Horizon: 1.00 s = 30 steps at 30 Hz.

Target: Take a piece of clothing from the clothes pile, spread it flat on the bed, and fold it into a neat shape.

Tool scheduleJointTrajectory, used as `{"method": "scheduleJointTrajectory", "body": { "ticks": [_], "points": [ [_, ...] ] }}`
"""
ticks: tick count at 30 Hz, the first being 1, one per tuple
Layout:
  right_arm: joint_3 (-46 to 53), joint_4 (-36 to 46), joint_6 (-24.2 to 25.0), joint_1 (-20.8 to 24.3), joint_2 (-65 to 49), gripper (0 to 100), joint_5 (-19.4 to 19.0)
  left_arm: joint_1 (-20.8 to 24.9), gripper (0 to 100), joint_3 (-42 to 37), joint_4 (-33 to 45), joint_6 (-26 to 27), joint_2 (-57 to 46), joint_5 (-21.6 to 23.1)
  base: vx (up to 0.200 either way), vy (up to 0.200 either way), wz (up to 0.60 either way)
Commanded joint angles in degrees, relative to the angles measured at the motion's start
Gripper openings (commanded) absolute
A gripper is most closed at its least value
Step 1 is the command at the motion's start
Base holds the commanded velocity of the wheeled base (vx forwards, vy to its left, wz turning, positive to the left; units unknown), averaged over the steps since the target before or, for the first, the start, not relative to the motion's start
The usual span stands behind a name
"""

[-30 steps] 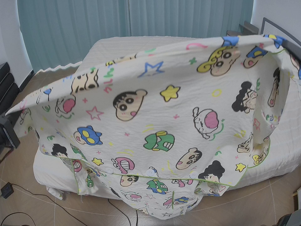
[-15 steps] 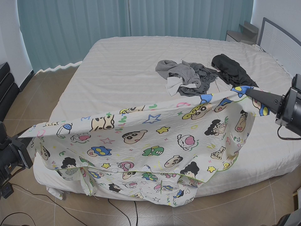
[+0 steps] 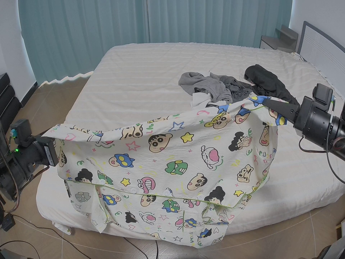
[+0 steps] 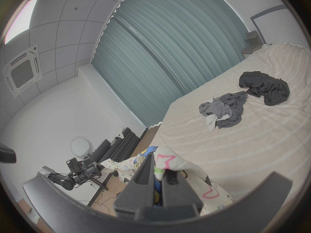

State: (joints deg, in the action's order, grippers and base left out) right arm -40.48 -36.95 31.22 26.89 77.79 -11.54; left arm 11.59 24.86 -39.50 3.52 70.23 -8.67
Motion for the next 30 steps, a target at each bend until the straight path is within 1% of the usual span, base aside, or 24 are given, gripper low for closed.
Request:
{"method": "scheduleJointTrajectory", "body": {
  "ticks": [1, 5, 9, 14, 17, 18, 21, 22, 25, 27, 30],
  "points": [
    [-1.1, -4.5, -0.3, -2.4, 7.8, 0, 0.0, -1.6, 0, 2.9, -6.7, -0.1, 13.0, -0.4, 0.200, 0.000, 0.00],
    [-2.1, -8.1, -0.3, -3.5, 12.5, 0, -0.1, -2.3, 0, 4.7, -10.2, -0.2, 18.1, -0.7, 0.200, 0.000, 0.00],
    [-4.6, -10.7, -0.3, -4.2, 17.4, 0, -0.1, -3.0, 0, 7.0, -11.6, -0.3, 22.8, -0.7, 0.200, 0.000, 0.00],
    [-9.0, -12.7, -0.1, -4.9, 25.6, 0, 0.0, -4.0, 0, 10.4, -13.2, -0.4, 30.3, -0.9, 0.000, 0.000, 0.00],
    [-10.1, -13.3, -0.1, -4.9, 27.6, 0, 0.0, -4.6, 0, 11.7, -13.7, -0.4, 32.6, -1.3, 0.000, 0.000, 0.00],
    [-11.6, -14.1, 0.0, -4.9, 30.4, 0, 0.0, -5.1, 0, 13.8, -14.2, -1.0, 35.9, -1.7, 0.000, 0.000, 0.00],
    [-13.6, -14.4, 0.1, -4.9, 33.0, 0, 0.1, -5.4, 0, 16.5, -14.4, -2.2, 39.0, -2.4, 0.000, 0.000, 0.00],
    [-15.2, -14.5, 0.1, -4.9, 35.0, 0, 0.6, -5.4, 0, 19.1, -14.4, -3.8, 41.5, -3.4, 0.000, 0.000, 0.00],
    [-18.3, -14.5, 0.0, -4.9, 38.8, 0, 2.0, -5.4, 0, 22.6, -14.3, -6.8, 45.7, -5.4, 0.000, 0.000, 0.00],
    [-20.0, -14.4, 0.1, -5.0, 40.6, 0, 2.6, -5.4, 0, 23.9, -14.4, -7.3, 47.7, -6.2, 0.000, 0.000, 0.00],
    [-24.8, -14.2, 0.2, -5.7, 45.5, 0, 4.0, -5.5, 0, 28.0, -14.4, -8.1, 52.9, -7.4, 0.000, 0.000, 0.00]
  ]
}}
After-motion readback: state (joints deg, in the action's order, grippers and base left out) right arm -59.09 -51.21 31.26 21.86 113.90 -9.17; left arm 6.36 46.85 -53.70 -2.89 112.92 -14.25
